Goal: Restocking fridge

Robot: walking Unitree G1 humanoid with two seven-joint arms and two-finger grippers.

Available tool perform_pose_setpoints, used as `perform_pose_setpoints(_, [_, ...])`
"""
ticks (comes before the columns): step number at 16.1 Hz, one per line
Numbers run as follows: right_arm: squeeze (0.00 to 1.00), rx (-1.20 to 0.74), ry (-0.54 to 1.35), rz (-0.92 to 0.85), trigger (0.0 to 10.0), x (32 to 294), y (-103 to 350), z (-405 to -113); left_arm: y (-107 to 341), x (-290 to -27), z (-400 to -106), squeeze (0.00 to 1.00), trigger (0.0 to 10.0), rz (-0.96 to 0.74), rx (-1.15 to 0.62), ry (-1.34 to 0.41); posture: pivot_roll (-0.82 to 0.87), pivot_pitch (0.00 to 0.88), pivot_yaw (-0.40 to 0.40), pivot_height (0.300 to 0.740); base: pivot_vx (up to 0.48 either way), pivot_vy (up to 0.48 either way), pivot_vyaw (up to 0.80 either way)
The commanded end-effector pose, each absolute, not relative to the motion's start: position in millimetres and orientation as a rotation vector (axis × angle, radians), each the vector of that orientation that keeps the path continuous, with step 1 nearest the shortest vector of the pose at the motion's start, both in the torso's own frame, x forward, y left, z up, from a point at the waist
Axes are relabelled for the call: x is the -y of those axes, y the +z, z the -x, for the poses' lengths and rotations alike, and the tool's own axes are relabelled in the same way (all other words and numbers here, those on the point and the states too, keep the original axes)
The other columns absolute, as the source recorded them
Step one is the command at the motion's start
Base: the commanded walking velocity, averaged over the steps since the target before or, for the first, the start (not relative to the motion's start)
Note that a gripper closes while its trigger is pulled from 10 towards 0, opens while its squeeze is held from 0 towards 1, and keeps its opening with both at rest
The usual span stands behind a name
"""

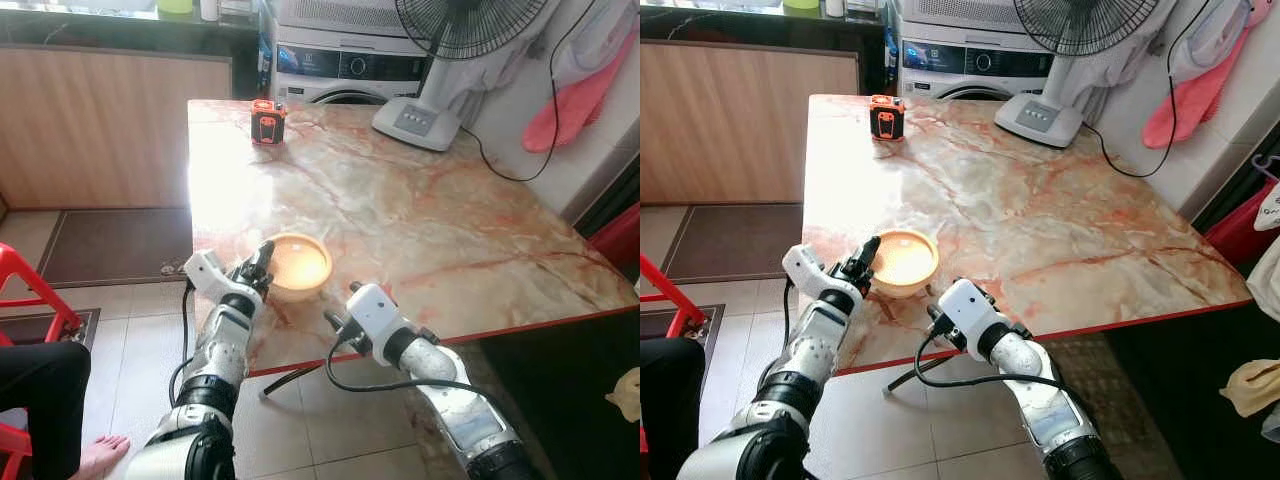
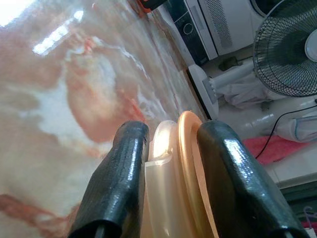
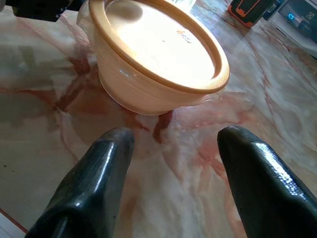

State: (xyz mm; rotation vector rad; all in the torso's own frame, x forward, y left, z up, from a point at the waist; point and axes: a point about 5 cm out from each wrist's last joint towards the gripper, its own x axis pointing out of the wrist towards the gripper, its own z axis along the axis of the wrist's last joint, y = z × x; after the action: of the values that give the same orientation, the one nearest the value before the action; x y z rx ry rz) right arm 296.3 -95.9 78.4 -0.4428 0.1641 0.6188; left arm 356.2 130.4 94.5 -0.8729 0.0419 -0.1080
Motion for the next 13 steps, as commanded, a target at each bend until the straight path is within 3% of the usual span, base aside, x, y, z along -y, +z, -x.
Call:
perform_pose_setpoints(1, [0.00, -0.149, 0.616, 0.458, 10.0, 98.5, 83.6, -297.5, 94.9, -124.3, -358.3, 0.00, 10.0, 0.876, -0.069, -0.109, -0.07, 0.000, -0.176, 0.740, 0.000, 0.000, 0.00])
perform_pose_setpoints(6, [0.00, -0.151, 0.620, 0.468, 10.0, 98.4, 83.2, -297.8, 91.8, -124.3, -358.8, 0.00, 9.8, 0.862, -0.100, -0.094, -0.07, 0.000, -0.177, 0.740, 0.000, 0.000, 0.00])
perform_pose_setpoints(8, [0.00, -0.151, 0.620, 0.470, 10.0, 98.4, 83.2, -297.9, 90.0, -124.4, -358.6, 0.00, 0.0, 0.853, -0.115, -0.089, -0.07, 0.000, -0.178, 0.740, 0.000, 0.000, 0.00])
perform_pose_setpoints(13, [0.00, -0.150, 0.621, 0.475, 10.0, 98.6, 83.6, -298.0, 88.4, -123.0, -358.2, 0.00, 0.0, 0.841, -0.129, -0.092, -0.07, 0.000, -0.178, 0.740, 0.000, 0.000, 0.00])
